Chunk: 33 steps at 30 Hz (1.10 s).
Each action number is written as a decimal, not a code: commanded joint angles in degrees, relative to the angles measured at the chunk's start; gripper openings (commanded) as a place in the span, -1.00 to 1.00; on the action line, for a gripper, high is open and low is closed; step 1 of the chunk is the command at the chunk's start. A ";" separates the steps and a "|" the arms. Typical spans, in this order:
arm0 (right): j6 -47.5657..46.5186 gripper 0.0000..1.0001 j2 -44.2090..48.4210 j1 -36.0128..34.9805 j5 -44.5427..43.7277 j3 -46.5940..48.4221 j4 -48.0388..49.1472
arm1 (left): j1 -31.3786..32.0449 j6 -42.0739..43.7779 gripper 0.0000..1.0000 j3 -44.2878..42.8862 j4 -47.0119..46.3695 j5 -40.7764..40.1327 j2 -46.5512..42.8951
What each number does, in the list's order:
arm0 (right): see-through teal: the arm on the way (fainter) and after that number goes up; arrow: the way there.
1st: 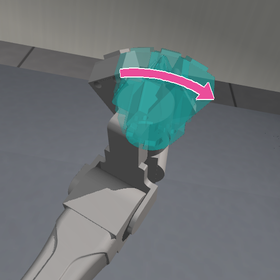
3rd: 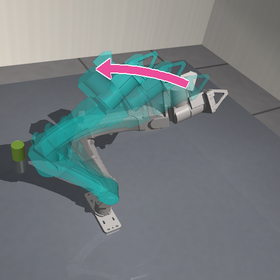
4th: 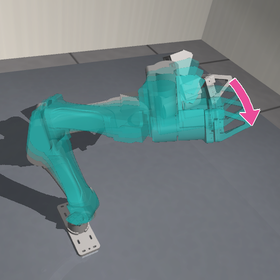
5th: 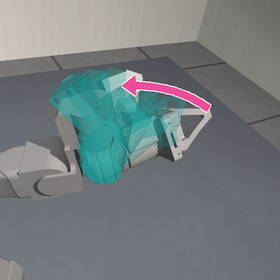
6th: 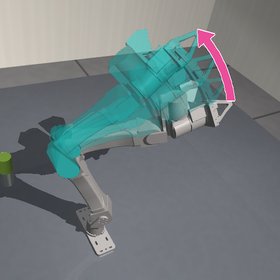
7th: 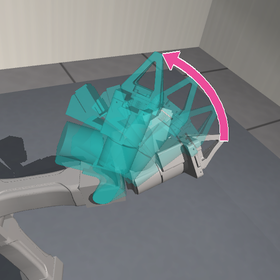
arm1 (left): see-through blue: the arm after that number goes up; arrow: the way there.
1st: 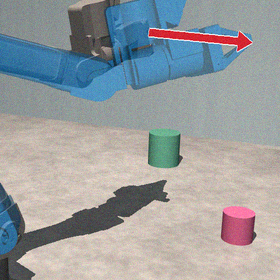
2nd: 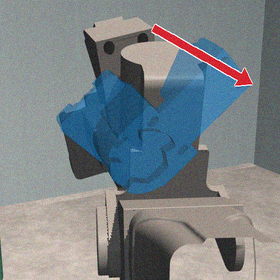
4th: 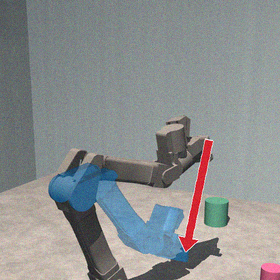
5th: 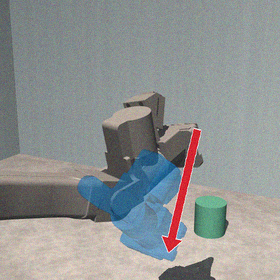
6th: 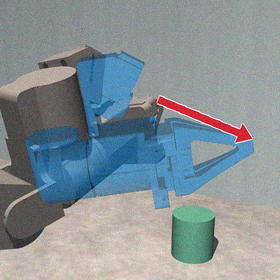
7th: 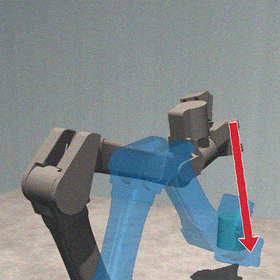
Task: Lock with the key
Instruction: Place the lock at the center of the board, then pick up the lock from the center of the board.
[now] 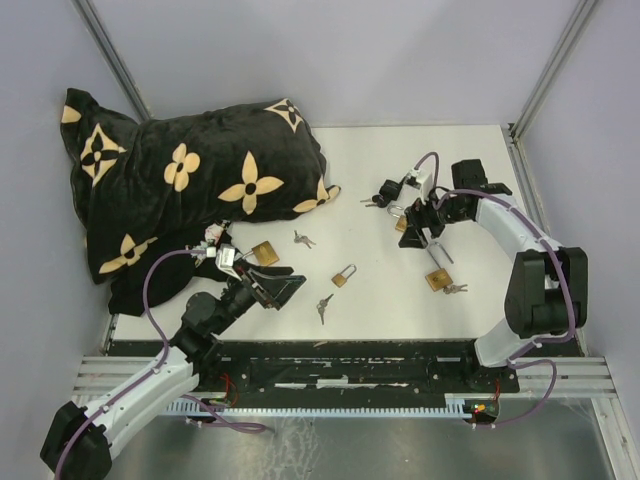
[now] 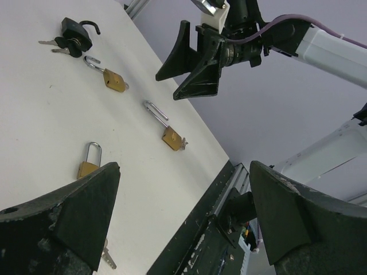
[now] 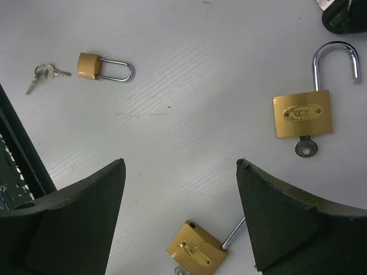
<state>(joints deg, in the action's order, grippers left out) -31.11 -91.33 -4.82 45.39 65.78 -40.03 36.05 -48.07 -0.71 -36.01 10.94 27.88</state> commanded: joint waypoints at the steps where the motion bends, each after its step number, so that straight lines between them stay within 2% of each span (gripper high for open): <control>1: -3.26 0.72 -0.52 0.24 -4.62 4.83 1.68 | -0.15 -2.99 0.99 2.59 -3.58 1.43 -0.05; 6: 1.77 0.70 -7.62 0.17 -9.20 15.47 -0.28 | -0.14 -3.18 0.99 3.21 -1.79 1.52 -0.16; 9: 13.47 0.67 -11.80 0.23 -12.62 18.69 6.49 | -0.16 -3.75 0.99 3.80 -1.62 1.16 -0.92; 14: 33.80 0.59 -17.75 0.29 -28.51 22.82 15.67 | -0.19 -4.40 0.99 4.23 -0.30 0.60 -2.84; 21: 53.58 0.48 -26.84 0.46 -34.81 28.52 19.86 | -0.15 -3.89 0.99 4.28 1.52 -0.85 -3.66; 24: 58.89 0.44 -30.45 0.44 -38.08 31.84 19.88 | -0.19 -3.78 0.99 3.98 1.80 -1.12 -3.20; 27: 60.87 0.29 -33.33 0.51 -39.31 34.55 20.23 | -0.18 -3.78 1.00 3.80 2.06 -1.63 -2.95; 33: 64.87 0.15 -38.34 0.80 -38.36 38.48 19.61 | -0.19 -3.19 1.00 3.11 2.60 -2.38 -2.44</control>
<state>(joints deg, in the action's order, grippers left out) 28.51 -127.50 -4.32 8.40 100.25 -21.80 36.05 -50.78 -0.71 -32.62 10.00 25.15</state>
